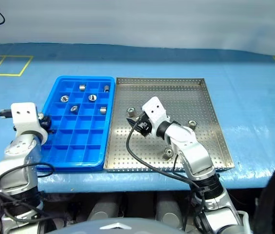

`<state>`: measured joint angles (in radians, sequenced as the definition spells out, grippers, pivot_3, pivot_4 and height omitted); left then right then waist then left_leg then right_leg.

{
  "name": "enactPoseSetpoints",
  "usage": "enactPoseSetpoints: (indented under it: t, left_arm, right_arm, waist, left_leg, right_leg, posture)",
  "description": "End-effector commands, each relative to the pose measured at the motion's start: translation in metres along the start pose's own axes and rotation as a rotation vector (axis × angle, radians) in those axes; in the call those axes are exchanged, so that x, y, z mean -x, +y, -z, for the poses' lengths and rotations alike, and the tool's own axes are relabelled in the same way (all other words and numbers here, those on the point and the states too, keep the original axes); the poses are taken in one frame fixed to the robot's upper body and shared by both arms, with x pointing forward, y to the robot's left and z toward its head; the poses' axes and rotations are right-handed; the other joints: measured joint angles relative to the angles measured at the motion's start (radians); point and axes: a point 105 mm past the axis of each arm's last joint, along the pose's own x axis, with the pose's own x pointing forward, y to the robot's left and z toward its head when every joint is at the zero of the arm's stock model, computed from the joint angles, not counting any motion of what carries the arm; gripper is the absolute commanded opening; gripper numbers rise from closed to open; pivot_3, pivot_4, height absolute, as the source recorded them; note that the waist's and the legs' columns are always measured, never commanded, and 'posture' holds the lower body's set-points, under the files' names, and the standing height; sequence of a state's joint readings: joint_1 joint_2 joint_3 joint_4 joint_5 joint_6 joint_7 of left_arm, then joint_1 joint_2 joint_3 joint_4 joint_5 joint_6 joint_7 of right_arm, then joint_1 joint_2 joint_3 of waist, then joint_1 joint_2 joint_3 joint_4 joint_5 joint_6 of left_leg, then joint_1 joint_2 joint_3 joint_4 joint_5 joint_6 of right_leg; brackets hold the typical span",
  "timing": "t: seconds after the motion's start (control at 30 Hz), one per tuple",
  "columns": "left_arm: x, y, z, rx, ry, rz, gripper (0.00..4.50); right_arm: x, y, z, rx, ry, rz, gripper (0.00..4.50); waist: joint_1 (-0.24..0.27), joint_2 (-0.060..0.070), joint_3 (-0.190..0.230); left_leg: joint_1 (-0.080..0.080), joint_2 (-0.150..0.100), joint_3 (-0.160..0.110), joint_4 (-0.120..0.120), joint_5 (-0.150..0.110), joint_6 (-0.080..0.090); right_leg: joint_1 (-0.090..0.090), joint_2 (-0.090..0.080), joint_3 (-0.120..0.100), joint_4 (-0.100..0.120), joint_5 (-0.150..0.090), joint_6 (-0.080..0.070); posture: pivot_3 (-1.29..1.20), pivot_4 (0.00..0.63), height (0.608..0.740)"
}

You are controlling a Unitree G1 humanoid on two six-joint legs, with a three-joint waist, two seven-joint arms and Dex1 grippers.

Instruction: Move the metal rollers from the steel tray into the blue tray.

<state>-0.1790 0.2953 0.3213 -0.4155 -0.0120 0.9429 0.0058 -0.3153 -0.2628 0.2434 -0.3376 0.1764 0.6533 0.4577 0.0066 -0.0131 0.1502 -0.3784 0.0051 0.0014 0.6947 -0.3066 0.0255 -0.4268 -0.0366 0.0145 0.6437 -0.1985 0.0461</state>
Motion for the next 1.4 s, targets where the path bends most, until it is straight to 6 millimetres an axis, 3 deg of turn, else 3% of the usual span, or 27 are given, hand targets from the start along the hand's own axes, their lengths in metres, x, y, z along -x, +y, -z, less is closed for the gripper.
enactPoseSetpoints:
  t: [0.03,0.17,0.3,0.57,0.77,0.87,1.0,1.13,1.23,1.4]
  left_arm:
    - [-0.001,-0.008,-0.008,-0.023,-0.035,0.044,1.84]
    - [0.003,-0.011,0.006,-0.034,0.002,0.073,1.84]
    - [0.010,0.000,0.018,-0.026,0.032,0.050,1.84]
    - [0.016,0.010,0.025,-0.025,0.045,0.028,1.84]
    - [0.012,0.003,0.012,0.016,0.001,0.036,3.74]
    - [0.011,-0.003,-0.007,0.091,-0.091,0.042,3.74]
    - [0.023,-0.036,-0.045,0.232,-0.264,0.256,3.74]
    - [0.035,-0.077,-0.059,0.234,-0.306,0.492,3.74]
    - [0.037,-0.110,-0.057,0.193,-0.269,0.625,3.74]
    - [0.025,-0.157,-0.039,0.103,-0.161,0.702,3.74]
  right_arm:
    - [0.007,-0.004,-0.017,0.030,-0.070,0.028,3.62]
    - [0.011,-0.008,-0.017,0.031,-0.068,0.057,3.62]
    - [0.013,-0.012,-0.015,0.033,-0.061,0.076,3.62]
    - [0.012,-0.013,-0.016,0.034,-0.060,0.073,3.62]
    - [0.011,-0.013,-0.017,0.036,-0.062,0.071,3.62]
    - [0.012,-0.013,-0.018,0.037,-0.065,0.076,3.62]
    - [0.016,-0.016,-0.019,0.044,-0.072,0.095,3.62]
    - [0.021,-0.021,-0.019,0.047,-0.075,0.127,3.62]
    - [0.027,-0.025,-0.019,0.047,-0.076,0.164,3.62]
    - [0.037,-0.029,-0.018,0.046,-0.075,0.215,3.62]
  waist:
    - [-0.007,0.000,0.000]
    - [-0.027,0.000,0.000]
    - [-0.034,0.000,0.000]
    - [-0.033,0.000,0.000]
    - [-0.029,0.000,0.000]
    - [-0.027,0.000,0.000]
    - [-0.025,0.000,0.000]
    - [-0.037,0.000,0.000]
    - [-0.046,-0.001,0.000]
    - [-0.077,0.000,0.000]
  left_leg:
    - [0.000,0.000,0.000,0.000,0.000,0.000]
    - [0.000,0.000,0.000,-0.001,0.000,0.000]
    - [0.000,0.001,0.001,-0.003,0.000,0.000]
    - [0.000,0.001,0.001,-0.004,-0.002,0.004]
    - [0.000,0.001,0.000,-0.004,-0.002,0.004]
    - [0.000,0.000,0.000,-0.003,-0.002,0.004]
    - [0.000,0.000,0.000,-0.003,0.000,0.000]
    - [0.000,0.000,0.001,-0.003,0.000,0.000]
    - [0.000,0.000,0.001,-0.003,0.000,0.001]
    - [0.000,0.000,0.002,-0.003,-0.003,0.006]
  right_leg:
    - [0.000,0.000,0.000,0.000,0.000,0.000]
    - [-0.001,0.000,0.000,0.000,0.000,0.000]
    - [-0.002,-0.001,0.000,0.000,0.000,0.000]
    - [-0.001,-0.001,0.000,0.000,0.000,-0.001]
    - [-0.001,-0.001,-0.001,0.000,0.000,-0.001]
    - [-0.001,-0.001,-0.001,0.000,0.000,-0.001]
    - [-0.001,-0.002,-0.001,0.000,0.000,-0.001]
    - [-0.001,-0.002,0.000,0.000,0.000,-0.001]
    - [-0.001,-0.002,0.000,-0.001,0.000,-0.001]
    - [-0.001,-0.001,0.001,0.000,0.001,0.000]
  posture:
    - [-0.02,0.150,0.740]
    - [-0.04,0.150,0.740]
    - [-0.04,0.150,0.740]
    - [-0.02,0.150,0.740]
    - [-0.03,0.150,0.740]
    - [-0.04,0.150,0.740]
    - [-0.08,0.150,0.740]
    - [-0.14,0.150,0.740]
    - [-0.17,0.150,0.740]
    - [-0.23,0.150,0.740]
